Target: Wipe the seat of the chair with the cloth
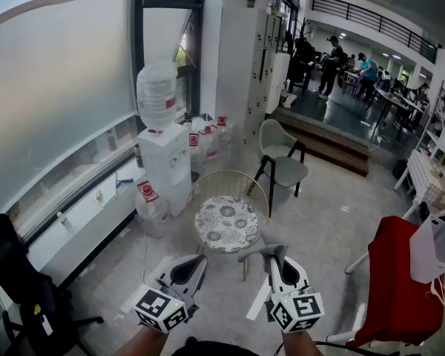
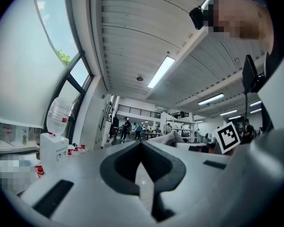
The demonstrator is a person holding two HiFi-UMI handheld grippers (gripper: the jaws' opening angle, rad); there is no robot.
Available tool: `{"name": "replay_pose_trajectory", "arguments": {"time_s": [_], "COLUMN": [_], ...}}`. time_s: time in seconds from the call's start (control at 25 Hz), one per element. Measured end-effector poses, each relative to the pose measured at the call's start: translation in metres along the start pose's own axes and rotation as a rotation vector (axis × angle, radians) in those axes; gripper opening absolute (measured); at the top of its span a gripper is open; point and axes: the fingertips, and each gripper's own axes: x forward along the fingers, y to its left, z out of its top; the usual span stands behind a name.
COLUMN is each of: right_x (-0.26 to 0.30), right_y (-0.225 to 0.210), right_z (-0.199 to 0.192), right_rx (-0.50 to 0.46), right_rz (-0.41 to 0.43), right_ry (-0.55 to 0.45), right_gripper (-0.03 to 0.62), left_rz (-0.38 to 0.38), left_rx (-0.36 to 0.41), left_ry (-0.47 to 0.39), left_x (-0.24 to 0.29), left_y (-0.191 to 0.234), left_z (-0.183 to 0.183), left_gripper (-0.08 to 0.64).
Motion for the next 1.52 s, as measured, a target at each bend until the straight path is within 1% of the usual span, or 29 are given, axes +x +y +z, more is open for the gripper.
{"name": "replay_pose_trajectory", "arguments": {"time_s": [0.2,0.44,0.72,0.96,1.16,1.32,1.52], "right_x": [-0.001,0.002,0.011,0.024,0.038,0.046,0.057], "right_y": [-0.002,-0.003,0.004,0.022,0.037,0.053,0.065], "right_z": [-0.003,-0.004,-0.010,-0.008,-0.005,-0.011,-0.017], "right_rx": [0.005,0.004,0.024,0.018,0.008,0.006,0.002], "right_rz": [-0.012,-0.022,-0.025,-0.028,-0.045,-0.062,-0.066], "right_ry": [0.005,0.012,0.011,0.009,-0.002,-0.001,0.012], "right_gripper": [0.026,0.026,0.026,0.026,0.026,0.026,0.026], "left_rz": [-0.020,-0.006,-0.021,-0.018,-0.044,-0.049,-0.051], "left_rx": [-0.005,-0.036,-0.033,-0.048,-0.039,-0.025,-0.039], "left_ry": [0.009,0.009,0.028,0.012,0.013,0.013,0.010], "left_x": [0.001,0.003,0.001,-0.006,-0.013,-0.023,-0.030], "left_y": [-0.004,0.002,0.013,0.034,0.054,0.072,0.090], "left_z": [-0.004,-0.005,-0.012,-0.007,-0.006,-0.008,-0.011], "left_gripper": [0.005,0.006,0.006,0.006,0.006,0.006,0.006]}}
